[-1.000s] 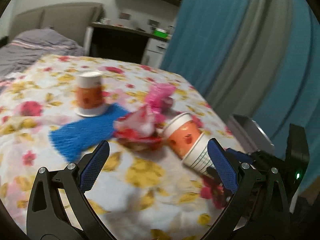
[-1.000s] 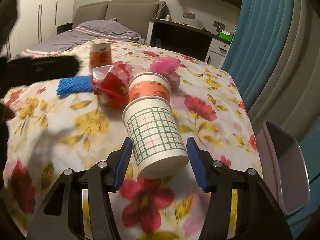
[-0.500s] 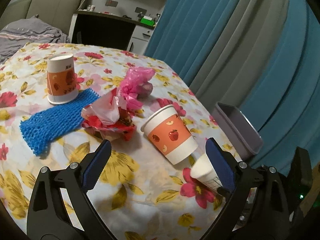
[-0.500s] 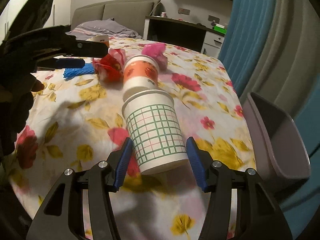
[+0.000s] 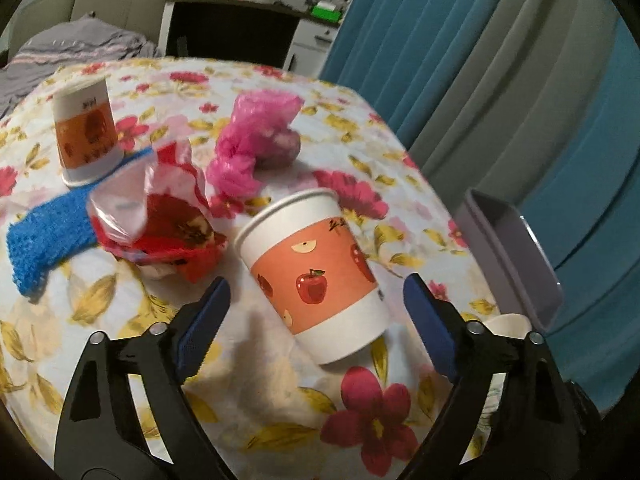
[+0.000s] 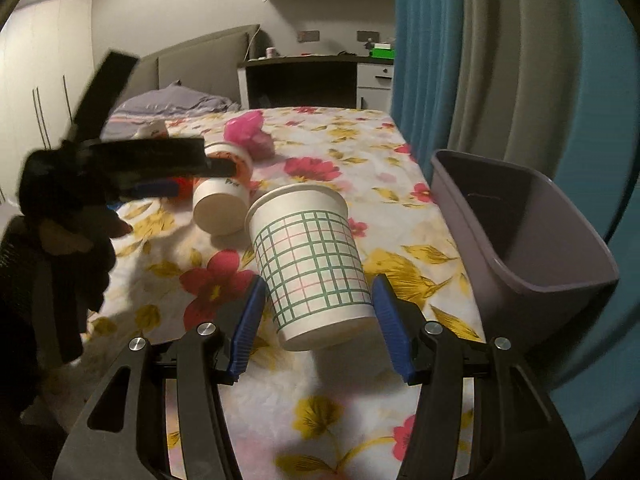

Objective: Collect trash
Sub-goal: 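Grasp the orange apple-print cup with the left tool while the right tool holds its cup, then carry both cups in the two tools over the grey bin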

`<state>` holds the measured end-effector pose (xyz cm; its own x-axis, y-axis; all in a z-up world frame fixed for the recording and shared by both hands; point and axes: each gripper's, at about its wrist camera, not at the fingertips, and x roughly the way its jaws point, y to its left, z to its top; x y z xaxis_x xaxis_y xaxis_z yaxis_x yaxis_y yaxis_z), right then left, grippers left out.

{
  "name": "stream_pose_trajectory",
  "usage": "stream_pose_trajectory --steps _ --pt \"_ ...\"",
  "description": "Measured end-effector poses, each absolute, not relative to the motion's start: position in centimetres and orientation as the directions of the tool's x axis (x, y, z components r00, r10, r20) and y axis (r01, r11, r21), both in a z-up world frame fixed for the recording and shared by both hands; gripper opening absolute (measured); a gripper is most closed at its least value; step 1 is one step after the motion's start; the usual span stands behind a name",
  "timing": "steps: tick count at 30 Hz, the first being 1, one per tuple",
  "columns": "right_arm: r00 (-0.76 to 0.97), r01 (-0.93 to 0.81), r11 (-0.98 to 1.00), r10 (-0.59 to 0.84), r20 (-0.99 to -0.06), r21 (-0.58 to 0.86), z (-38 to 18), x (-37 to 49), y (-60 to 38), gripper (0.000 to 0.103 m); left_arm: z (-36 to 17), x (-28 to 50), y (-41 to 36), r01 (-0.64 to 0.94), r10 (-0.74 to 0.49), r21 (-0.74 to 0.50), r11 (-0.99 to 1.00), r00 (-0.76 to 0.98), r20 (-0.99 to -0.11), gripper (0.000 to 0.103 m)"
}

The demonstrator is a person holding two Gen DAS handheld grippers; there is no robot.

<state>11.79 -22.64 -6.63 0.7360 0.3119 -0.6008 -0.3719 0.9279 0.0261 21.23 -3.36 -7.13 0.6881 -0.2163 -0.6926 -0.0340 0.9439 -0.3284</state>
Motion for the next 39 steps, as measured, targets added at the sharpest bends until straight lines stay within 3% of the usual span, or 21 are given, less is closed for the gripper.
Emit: stream_pose_trajectory --steps 5,10,39 --pt "0.740 -0.361 0.932 0.314 -0.595 0.043 -6.6 11.9 -23.2 0.054 -7.9 21.6 -3.8 -0.018 -0.234 -0.334 0.943 0.677 -0.698 0.068" --pt "0.745 -0.349 0.935 0.317 -0.587 0.062 -6.5 12.1 -23.6 0.054 -7.7 21.2 -3.9 0.010 -0.242 -0.325 0.946 0.688 -0.684 0.060" --pt "0.798 -0.238 0.961 0.277 -0.536 0.142 -3.7 13.8 -26.3 0.055 -2.6 17.0 -7.6 0.217 -0.373 -0.326 0.920 0.737 -0.564 0.059"
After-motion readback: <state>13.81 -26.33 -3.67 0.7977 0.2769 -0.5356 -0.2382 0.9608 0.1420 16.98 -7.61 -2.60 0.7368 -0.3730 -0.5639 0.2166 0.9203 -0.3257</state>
